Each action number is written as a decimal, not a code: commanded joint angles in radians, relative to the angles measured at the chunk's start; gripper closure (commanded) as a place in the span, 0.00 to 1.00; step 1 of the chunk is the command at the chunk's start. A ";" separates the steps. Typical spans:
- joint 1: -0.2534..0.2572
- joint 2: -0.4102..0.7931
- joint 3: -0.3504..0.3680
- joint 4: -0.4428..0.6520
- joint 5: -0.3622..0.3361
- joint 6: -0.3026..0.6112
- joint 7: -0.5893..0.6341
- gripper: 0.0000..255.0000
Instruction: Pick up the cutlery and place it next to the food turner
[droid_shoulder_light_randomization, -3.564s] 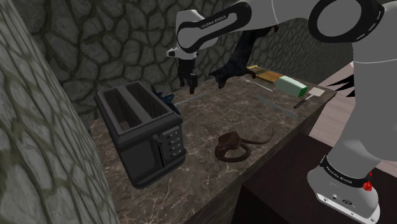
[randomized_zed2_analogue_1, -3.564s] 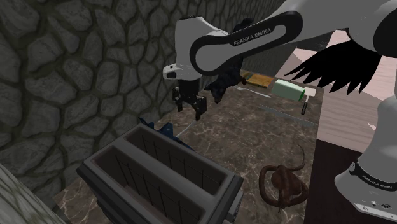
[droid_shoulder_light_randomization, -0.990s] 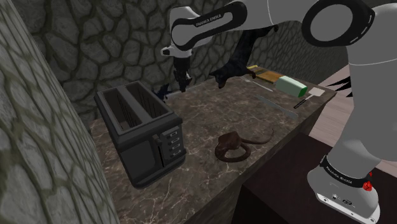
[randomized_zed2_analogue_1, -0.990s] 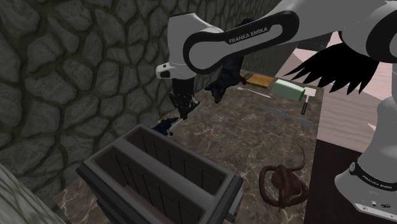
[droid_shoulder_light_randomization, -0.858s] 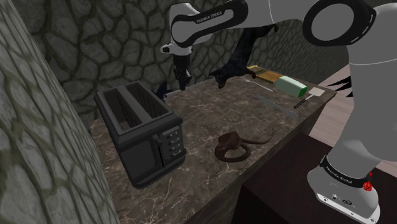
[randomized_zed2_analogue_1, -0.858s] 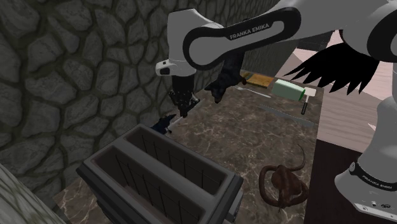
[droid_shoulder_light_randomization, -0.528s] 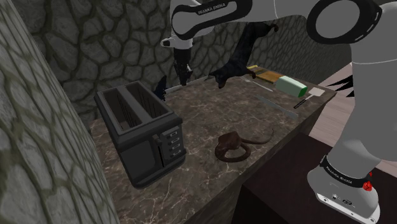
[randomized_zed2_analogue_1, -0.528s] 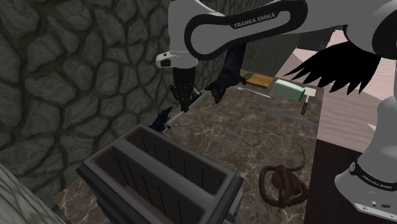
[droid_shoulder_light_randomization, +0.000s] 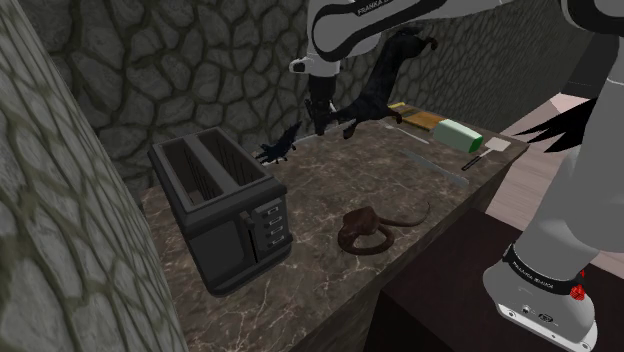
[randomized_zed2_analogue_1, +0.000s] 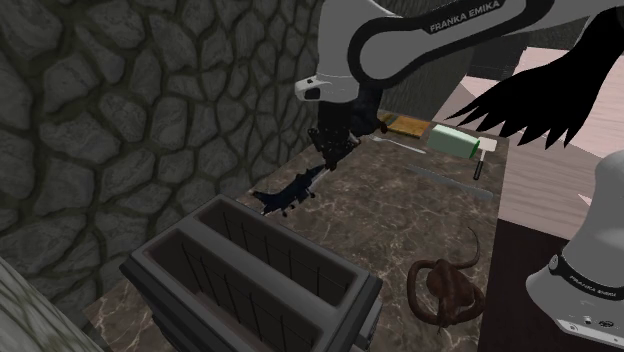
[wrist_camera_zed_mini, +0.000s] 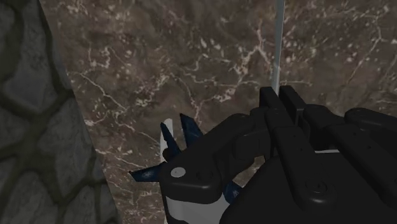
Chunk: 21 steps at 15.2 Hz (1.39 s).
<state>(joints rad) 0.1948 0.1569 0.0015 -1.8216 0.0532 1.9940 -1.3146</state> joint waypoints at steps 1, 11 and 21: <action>-0.014 -0.070 -0.010 -0.090 0.002 0.020 -0.026 1.00; -0.079 -0.401 -0.079 -0.461 -0.017 0.054 -0.152 1.00; -0.177 -0.717 -0.182 -0.720 -0.101 -0.005 -0.292 1.00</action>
<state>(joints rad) 0.0324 -0.5192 -0.1668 -2.5140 -0.0339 2.0024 -1.5875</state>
